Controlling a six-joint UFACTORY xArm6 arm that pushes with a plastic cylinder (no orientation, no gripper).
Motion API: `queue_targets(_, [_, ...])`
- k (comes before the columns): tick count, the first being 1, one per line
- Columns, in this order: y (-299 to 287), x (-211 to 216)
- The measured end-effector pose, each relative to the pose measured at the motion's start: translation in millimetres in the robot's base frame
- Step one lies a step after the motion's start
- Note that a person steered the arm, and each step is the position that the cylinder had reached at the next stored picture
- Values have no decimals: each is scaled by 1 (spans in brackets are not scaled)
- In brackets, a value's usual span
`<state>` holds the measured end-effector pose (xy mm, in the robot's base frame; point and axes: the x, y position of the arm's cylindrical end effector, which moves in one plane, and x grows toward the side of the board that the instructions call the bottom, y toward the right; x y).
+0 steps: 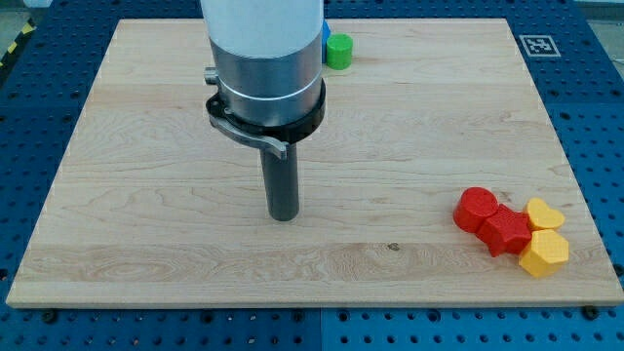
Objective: Move your arm diagonally bottom right to the green circle
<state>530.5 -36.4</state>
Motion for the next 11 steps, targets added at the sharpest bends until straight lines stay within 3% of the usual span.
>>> queue_targets(1, [1,-8])
queue_targets(3, [21,-99])
queue_targets(4, [38,-125])
queue_targets(5, [39,-125])
queue_targets(7, [111,-157])
queue_targets(8, [119,-162])
queue_targets(10, [119,-226])
queue_targets(11, [119,-237])
